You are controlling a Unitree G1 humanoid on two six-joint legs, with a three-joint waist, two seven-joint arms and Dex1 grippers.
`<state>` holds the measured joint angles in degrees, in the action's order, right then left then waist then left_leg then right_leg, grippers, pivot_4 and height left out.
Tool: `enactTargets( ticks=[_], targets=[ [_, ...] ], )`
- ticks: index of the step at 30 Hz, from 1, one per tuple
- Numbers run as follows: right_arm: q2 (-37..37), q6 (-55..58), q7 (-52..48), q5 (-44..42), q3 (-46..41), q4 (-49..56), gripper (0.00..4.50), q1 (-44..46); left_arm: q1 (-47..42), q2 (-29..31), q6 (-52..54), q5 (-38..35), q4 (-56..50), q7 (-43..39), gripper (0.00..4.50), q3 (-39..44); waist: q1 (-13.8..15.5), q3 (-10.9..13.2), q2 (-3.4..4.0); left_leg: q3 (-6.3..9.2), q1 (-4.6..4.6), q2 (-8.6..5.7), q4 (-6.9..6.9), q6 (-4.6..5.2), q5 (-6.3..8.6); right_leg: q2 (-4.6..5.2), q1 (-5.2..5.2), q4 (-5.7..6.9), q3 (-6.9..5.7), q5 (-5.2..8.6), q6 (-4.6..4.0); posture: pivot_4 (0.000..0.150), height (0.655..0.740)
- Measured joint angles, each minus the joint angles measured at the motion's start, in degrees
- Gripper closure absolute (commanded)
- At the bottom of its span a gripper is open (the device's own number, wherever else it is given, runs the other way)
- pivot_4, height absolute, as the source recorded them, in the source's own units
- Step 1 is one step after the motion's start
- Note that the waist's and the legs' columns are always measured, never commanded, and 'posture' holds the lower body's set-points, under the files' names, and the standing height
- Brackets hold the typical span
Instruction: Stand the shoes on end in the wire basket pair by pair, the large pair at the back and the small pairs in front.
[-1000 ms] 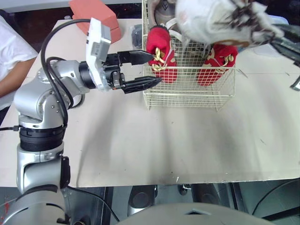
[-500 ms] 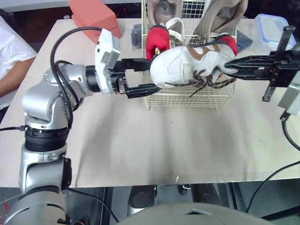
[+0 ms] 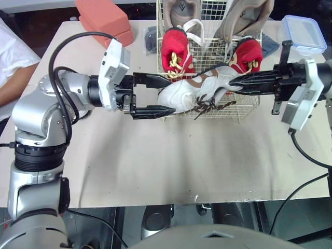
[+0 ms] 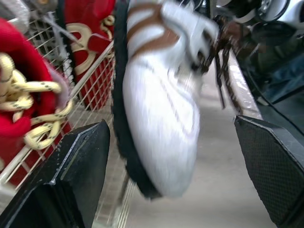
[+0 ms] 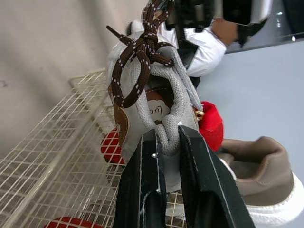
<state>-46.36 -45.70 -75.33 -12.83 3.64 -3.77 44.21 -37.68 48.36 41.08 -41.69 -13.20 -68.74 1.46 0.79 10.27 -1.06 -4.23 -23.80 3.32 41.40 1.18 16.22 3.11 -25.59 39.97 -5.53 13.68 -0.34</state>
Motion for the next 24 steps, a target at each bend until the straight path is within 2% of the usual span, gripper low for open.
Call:
enactTargets(
  ticks=[11,14,15,19,20,21,24],
  targets=[
    [-0.61,-9.33,1.43,2.21,2.8,-0.68,4.42,2.26,-3.65,-0.3,0.72,3.79,2.11,-2.21,0.0,-6.69,0.0,0.01,0.0,-0.02,0.0,-0.02,0.0,0.0,0.0,-0.01,-0.01,0.01,0.01,0.0,0.0,0.15,0.686],
    [-1.38,-10.02,2.51,1.83,2.82,0.21,4.5,2.55,-3.72,-0.53,0.79,4.14,2.12,-3.49,1.4,-7.26,0.0,0.02,0.0,-0.02,0.0,-0.01,0.0,0.0,0.0,-0.01,-0.02,0.01,0.01,0.0,0.0,0.15,0.686],
    [-1.6,-10.04,2.65,1.83,2.83,0.3,4.5,2.55,-3.72,-0.55,0.82,4.16,2.12,-3.68,1.57,-7.31,0.0,0.01,0.0,-0.02,0.0,-0.01,0.0,0.0,0.0,-0.01,-0.02,0.01,0.01,0.0,0.0,0.15,0.686],
    [-2.47,-10.63,3.54,1.27,3.22,1.19,4.5,2.49,-3.73,-0.58,1.05,4.17,2.28,-4.42,3.43,-7.38,0.0,0.02,0.0,-0.02,0.0,-0.01,0.0,0.0,0.0,0.0,-0.02,0.01,0.01,0.0,0.0,0.15,0.686],
    [-2.69,-10.48,3.85,1.06,3.31,1.75,4.5,2.42,-3.73,-0.62,1.15,4.13,2.46,-4.52,3.75,-7.37,0.0,0.02,0.0,-0.01,0.0,0.0,0.0,0.0,0.0,-0.01,-0.02,0.02,0.01,0.0,0.0,0.15,0.686],
    [-2.79,-10.17,4.04,0.98,3.31,1.93,4.5,2.36,-3.73,-0.69,1.19,4.07,2.54,-4.63,3.93,-7.37,0.0,0.02,0.0,-0.02,0.0,0.0,0.0,0.0,0.0,0.0,-0.02,0.02,0.01,0.0,0.0,0.15,0.686],
    [-3.67,-4.17,5.83,-1.03,3.13,4.04,3.35,0.1,-3.74,-1.11,1.25,4.04,2.73,-4.61,3.93,-7.26,0.04,0.01,0.0,-0.01,-0.01,0.02,0.0,0.0,0.0,0.01,-0.02,0.02,0.01,0.0,-0.01,0.15,0.686]
  ],
)
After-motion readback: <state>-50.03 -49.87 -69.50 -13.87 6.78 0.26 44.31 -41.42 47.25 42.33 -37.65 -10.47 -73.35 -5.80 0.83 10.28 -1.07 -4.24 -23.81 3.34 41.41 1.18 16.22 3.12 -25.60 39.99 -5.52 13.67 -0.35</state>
